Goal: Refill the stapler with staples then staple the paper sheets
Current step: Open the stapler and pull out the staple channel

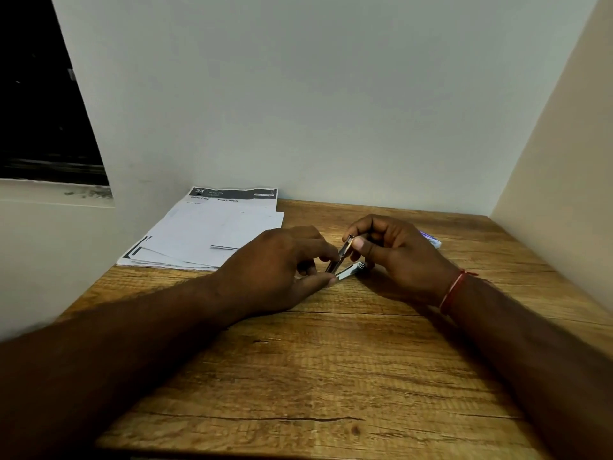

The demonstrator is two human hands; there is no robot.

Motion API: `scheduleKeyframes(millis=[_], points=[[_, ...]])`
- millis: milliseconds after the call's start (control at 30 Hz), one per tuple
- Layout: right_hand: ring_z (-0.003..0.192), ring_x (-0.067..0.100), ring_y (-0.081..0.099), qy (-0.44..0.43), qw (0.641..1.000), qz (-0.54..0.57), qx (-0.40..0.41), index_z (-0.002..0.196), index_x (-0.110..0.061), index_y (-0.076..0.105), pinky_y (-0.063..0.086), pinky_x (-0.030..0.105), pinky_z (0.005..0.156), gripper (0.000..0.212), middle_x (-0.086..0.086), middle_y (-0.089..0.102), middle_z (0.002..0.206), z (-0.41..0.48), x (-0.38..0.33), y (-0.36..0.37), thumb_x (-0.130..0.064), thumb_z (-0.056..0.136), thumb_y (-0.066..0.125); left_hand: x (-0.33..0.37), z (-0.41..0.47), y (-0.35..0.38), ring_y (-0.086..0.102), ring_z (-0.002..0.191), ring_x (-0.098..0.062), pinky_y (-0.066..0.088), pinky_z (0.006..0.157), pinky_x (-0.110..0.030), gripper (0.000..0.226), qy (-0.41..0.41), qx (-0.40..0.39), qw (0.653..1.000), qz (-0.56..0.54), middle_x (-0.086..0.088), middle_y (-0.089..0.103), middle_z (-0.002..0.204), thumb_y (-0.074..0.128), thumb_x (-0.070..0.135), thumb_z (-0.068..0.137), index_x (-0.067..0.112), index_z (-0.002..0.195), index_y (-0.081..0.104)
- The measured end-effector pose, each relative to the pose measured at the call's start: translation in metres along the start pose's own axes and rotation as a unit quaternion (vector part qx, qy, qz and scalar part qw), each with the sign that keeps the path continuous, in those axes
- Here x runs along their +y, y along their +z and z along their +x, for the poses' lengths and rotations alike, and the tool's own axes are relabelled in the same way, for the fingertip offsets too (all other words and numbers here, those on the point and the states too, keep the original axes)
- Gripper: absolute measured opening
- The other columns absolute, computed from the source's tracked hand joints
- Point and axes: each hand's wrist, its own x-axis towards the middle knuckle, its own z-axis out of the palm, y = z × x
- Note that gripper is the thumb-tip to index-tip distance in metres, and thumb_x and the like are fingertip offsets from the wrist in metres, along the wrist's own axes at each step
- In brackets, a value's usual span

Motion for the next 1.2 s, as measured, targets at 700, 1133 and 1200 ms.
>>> scheduleKeyframes(millis=[700,1133,1200], points=[[0.085,0.005,0.072,-0.001,0.999,-0.052,0.007,0.106,-0.020,0.075,0.054,0.016,0.073,0.015,-0.013,0.077,0.086,-0.003,-0.009,0.004,-0.008,0.109,0.067,0.000,-0.002,-0.006,0.072,0.088,-0.003,0.061,0.080,-0.035,0.019,0.034,0.040,0.999,0.008,0.020,0.075,0.100,0.096,0.023,0.094,0.026,0.108,0.085],[0.094,0.016,0.077,0.003,0.996,-0.079,0.045,0.107,-0.025,0.076,0.061,0.048,0.089,0.010,-0.008,0.080,0.092,-0.004,-0.012,0.002,-0.020,0.109,0.068,0.000,-0.008,-0.006,0.078,0.092,-0.008,0.064,0.083,-0.037,0.015,-0.035,0.000,0.998,-0.053,0.015,0.081,0.093,0.099,0.038,0.089,0.034,0.092,0.085],[0.093,0.020,0.077,-0.020,0.996,-0.077,0.042,0.108,-0.026,0.076,0.062,0.059,0.093,0.008,-0.008,0.080,0.093,-0.004,-0.015,0.004,-0.026,0.106,0.069,-0.001,-0.007,-0.003,0.080,0.089,-0.009,0.066,0.082,-0.037,0.016,-0.070,-0.004,0.996,-0.063,0.014,0.081,0.089,0.100,0.038,0.088,0.033,0.087,0.085]])
